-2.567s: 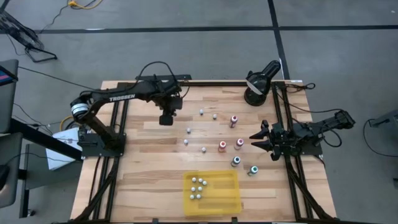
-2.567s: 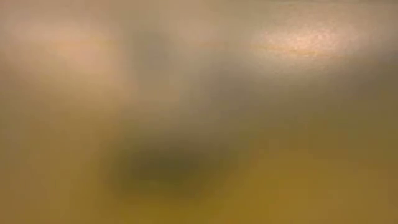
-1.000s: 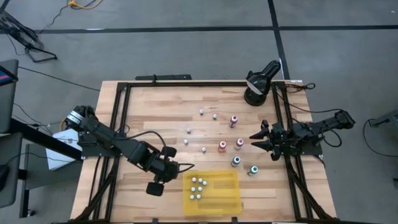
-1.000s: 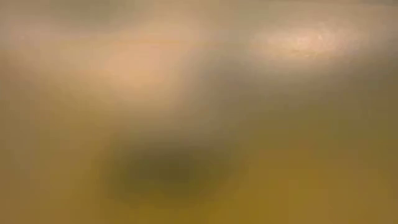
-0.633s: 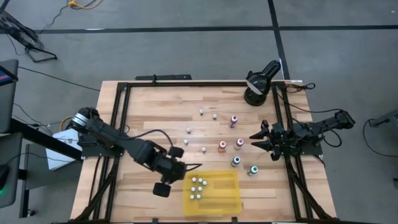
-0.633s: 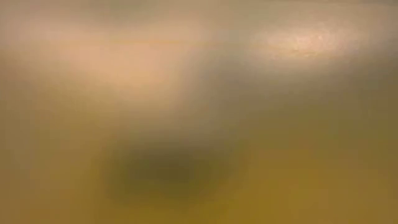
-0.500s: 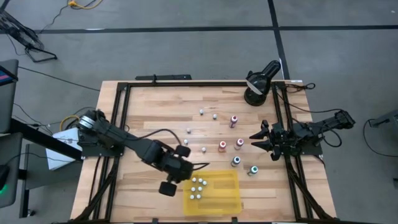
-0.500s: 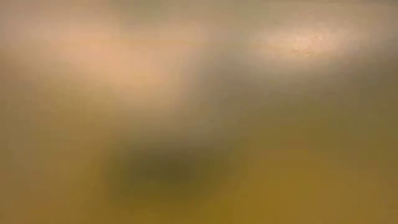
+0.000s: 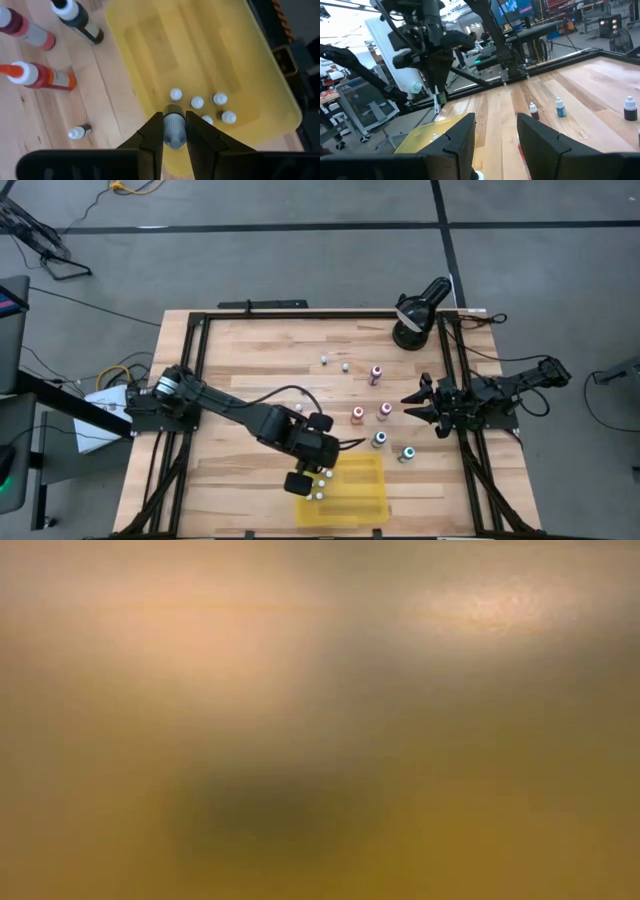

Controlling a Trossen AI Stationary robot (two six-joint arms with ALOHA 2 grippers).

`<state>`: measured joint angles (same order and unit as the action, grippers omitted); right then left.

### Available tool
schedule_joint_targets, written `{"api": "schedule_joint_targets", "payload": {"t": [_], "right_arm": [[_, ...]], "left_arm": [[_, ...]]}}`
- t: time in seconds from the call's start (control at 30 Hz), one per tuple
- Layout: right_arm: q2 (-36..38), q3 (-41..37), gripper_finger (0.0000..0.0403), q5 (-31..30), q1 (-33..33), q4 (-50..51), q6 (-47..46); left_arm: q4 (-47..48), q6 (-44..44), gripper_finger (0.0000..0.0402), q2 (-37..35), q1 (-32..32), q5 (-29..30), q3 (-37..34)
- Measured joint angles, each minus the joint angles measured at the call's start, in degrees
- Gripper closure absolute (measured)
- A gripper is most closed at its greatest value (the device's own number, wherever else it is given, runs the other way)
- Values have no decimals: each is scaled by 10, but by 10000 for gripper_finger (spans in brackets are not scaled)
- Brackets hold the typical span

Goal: Pick & Place food coloring
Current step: Put the small green food coloring bottle in the yellow bin

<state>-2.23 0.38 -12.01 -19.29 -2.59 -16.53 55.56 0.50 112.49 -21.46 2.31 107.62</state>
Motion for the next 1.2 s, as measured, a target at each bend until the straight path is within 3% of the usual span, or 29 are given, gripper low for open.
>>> {"api": "schedule_joint_targets", "payload": {"t": [0.1, 0.6, 1.03, 1.2], "right_arm": [[0, 0, 266, 0, 0, 0, 0], [0, 0, 266, 0, 0, 0, 0], [0, 0, 264, 0, 0, 0, 0], [0, 0, 266, 0, 0, 0, 0]], "left_arm": [[-1, 8, 344, 11, 3, -1, 27], [-44, 7, 344, 12, -15, 21, 28], [-66, -7, 344, 106, -47, 14, 29], [-65, -7, 344, 146, -48, 14, 60]]}}
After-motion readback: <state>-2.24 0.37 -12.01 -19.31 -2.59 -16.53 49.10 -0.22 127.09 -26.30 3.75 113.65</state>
